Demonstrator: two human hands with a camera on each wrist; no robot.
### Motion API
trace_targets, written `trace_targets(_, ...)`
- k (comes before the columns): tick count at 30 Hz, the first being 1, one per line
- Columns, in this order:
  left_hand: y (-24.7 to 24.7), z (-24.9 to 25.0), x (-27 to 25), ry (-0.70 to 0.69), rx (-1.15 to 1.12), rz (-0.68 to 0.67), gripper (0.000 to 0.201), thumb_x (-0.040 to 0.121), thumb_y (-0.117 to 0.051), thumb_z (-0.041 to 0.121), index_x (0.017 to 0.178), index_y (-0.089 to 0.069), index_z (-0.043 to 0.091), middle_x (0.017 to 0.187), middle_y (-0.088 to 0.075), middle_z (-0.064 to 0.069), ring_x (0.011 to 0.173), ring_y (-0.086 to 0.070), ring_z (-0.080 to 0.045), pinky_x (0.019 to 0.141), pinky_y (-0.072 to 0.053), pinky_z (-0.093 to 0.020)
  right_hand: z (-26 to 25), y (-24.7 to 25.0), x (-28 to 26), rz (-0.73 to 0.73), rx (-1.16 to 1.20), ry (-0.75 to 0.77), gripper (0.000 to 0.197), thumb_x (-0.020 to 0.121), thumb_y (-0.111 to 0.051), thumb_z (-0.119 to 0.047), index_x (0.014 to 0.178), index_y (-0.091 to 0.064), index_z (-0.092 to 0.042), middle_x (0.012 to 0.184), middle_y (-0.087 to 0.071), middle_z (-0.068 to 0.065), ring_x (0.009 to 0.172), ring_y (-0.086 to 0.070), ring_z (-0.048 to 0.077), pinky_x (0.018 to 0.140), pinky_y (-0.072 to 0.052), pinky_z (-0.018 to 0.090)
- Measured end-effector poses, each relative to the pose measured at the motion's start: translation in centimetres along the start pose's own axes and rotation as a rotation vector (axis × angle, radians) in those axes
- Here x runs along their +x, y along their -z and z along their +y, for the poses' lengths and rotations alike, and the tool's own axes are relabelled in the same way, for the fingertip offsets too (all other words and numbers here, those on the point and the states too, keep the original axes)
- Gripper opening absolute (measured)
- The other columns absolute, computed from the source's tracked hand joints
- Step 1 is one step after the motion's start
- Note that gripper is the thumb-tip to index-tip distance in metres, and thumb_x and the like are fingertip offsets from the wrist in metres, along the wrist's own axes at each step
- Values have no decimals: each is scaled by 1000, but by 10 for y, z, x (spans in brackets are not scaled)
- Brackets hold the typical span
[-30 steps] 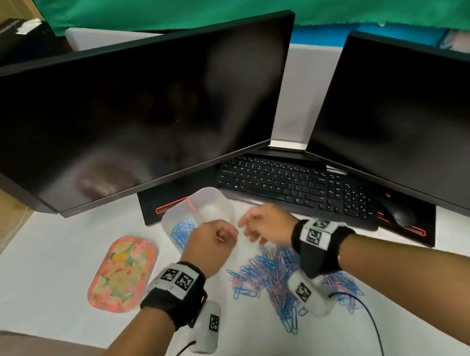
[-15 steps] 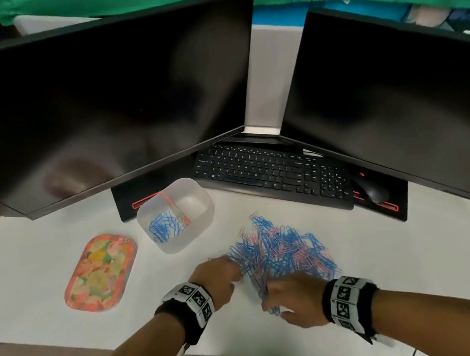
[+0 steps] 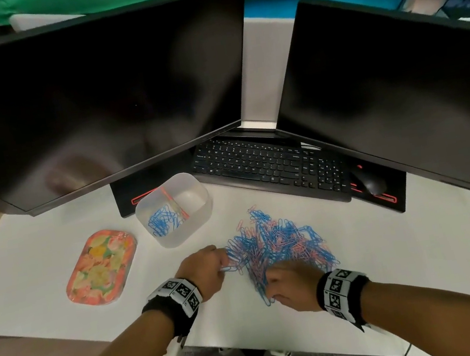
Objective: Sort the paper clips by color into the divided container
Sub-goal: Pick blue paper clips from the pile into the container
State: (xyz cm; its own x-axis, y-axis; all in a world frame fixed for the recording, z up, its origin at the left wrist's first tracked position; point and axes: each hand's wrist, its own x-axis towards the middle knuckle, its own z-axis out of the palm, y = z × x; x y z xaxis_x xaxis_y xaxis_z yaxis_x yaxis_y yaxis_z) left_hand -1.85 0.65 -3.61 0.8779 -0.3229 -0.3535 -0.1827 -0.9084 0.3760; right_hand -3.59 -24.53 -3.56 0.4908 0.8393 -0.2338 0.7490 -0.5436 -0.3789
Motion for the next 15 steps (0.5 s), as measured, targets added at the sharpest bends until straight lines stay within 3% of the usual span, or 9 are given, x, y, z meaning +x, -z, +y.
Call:
trace_targets(6, -3, -4, -4, 3, 14, -20, 25, 87, -51, 21, 110, -60, 23, 111, -57, 2, 103, -58, -22, 84, -47, -29, -3, -3, -4, -11, -119, 27, 2, 79, -67, -26, 77, -66, -26, 76, -57, -9, 71, -53, 10, 62, -48, 23)
trace_targets(12, -3, 9, -1, -60, 86, 2, 25, 89, -47, 18, 108, -63, 21, 112, -56, 1, 103, -58, -23, 80, -47, -32, 0, -12, -8, -68, -74, 8, 23, 66, -71, -4, 80, -67, -22, 75, -62, -6, 70, -56, 15, 62, -52, 24)
trace_targets(15, -2, 12, -1, -26, 104, -8, 21, 89, -47, 16, 103, -61, 20, 110, -56, 1, 101, -57, -23, 78, -47, -32, -4, -7, -10, -100, 9, -70, 29, 68, -60, 8, 87, -63, -14, 79, -62, 3, 73, -56, 22, 65, -52, 32)
